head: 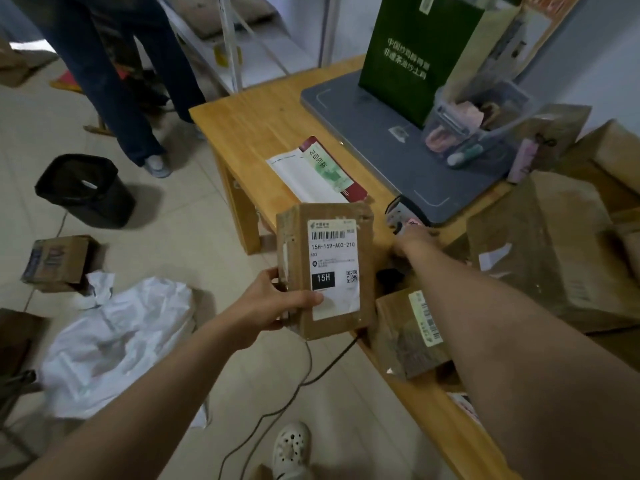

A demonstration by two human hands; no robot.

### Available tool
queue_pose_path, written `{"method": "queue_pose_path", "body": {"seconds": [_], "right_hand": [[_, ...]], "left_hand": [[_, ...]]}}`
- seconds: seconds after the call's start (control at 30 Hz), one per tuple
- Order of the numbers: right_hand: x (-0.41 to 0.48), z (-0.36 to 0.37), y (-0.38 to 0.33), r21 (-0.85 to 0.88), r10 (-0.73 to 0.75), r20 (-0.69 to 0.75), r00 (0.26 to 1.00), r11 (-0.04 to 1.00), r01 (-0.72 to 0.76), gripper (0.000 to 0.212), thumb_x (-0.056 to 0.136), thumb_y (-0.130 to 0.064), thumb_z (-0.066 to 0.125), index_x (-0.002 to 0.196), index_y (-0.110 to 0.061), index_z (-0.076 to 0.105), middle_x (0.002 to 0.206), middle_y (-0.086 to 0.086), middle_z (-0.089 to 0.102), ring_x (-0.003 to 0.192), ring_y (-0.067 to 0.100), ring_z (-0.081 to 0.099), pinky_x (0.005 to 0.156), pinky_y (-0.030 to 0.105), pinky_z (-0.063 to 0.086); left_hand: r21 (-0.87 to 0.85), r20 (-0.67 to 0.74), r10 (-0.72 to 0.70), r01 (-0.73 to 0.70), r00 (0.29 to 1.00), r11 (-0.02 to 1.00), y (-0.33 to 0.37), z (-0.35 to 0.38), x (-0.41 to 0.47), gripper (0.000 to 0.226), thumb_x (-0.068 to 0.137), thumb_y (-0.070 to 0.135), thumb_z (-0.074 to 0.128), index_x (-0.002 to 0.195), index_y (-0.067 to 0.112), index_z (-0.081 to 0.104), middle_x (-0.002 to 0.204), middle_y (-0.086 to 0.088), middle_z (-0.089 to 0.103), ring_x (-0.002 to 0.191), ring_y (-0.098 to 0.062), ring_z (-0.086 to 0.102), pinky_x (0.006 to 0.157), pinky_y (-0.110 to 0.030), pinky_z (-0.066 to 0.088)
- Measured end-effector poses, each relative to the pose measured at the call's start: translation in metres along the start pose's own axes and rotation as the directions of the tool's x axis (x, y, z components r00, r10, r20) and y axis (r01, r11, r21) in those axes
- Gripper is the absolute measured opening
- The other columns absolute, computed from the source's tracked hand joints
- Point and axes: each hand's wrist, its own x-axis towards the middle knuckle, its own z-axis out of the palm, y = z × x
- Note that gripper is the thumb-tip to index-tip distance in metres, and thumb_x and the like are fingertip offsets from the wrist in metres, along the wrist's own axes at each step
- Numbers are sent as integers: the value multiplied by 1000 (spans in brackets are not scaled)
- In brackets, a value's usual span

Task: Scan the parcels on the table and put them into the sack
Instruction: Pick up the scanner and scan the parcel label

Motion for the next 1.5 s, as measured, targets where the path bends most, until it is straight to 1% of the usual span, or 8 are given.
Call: {"method": "queue_pose_path", "body": {"seconds": [0.13, 0.23, 0.5, 0.67, 0.8, 0.93, 1.07, 1.5], "right_hand": [[-8, -10, -14, 464, 6, 89, 996, 885, -46, 54, 94, -19, 57, 143, -16, 36, 116, 17, 54, 93, 30, 59, 88, 37, 53], [-17, -18, -22, 730, 1, 133, 991, 676, -98, 45, 95, -16, 53, 137, -7, 41, 109, 19, 52, 88, 28, 51, 76, 33, 44], [-49, -36, -36, 946, -158, 95, 983, 321, -40, 45, 74, 0, 72, 112, -7, 48, 105, 14, 61, 89, 27, 61, 61, 36, 53], [-88, -36, -37, 998, -324, 55, 944, 54, -40, 53, 60, 2, 75, 112, 4, 62, 87, 16, 68, 59, 18, 62, 51, 26, 52], [-136, -33, -28, 991, -456, -31, 890, -127, -31, 40, 72, 3, 75, 106, -6, 58, 91, 16, 70, 65, 19, 64, 63, 31, 57], [-186, -31, -4, 982, -605, -3, 796, -154, -112, 38, 67, -11, 74, 103, -10, 60, 74, 7, 60, 58, 15, 55, 55, 27, 50], [-221, -27, 30, 994, -732, -10, 681, -83, -74, 28, 74, -8, 67, 100, -14, 57, 68, 6, 55, 55, 17, 52, 53, 28, 49], [-293, -13, 101, 974, -706, 4, 708, 164, 158, 14, 79, -10, 74, 87, -10, 62, 57, 2, 57, 48, 13, 50, 47, 26, 46]], "left_hand": [[22, 18, 1, -1, 1000, 1000, 4, 2, 3, 106, 33, 50, 84, 129, 25, 45, 120, 0, 60, 108, -20, 59, 80, -36, 52], [50, 16, 23, -24, 1000, 998, 11, -1, 1, 86, 33, 49, 83, 111, 34, 50, 114, 0, 63, 105, -19, 60, 78, -34, 53], [-71, -180, 127, -141, 976, 987, 43, -58, -24, 105, 41, 41, 92, 132, 16, 47, 121, -7, 61, 109, -24, 60, 73, -36, 55], [-107, -328, 160, -205, 931, 973, 49, -76, -32, 51, 74, 26, 80, 114, 21, 49, 115, -6, 60, 101, -21, 59, 91, -46, 50], [-48, -369, 185, -217, 911, 975, 40, -76, -42, 68, 55, 31, 88, 110, 24, 50, 106, 2, 60, 105, -22, 55, 94, -45, 45], [-53, -364, 212, -248, 907, 967, 30, -69, -54, 63, 70, 26, 82, 122, 20, 47, 107, 2, 59, 108, -24, 55, 73, -30, 47], [-27, -348, 233, -258, 908, 966, 21, -57, -69, 73, 63, 25, 79, 127, 16, 45, 116, -5, 58, 109, -25, 56, 77, -31, 50], [145, -438, 311, -275, 843, 950, 1, -26, -96, 81, 63, 28, 86, 133, 15, 46, 116, -2, 59, 107, -22, 57, 74, -29, 50]]}}
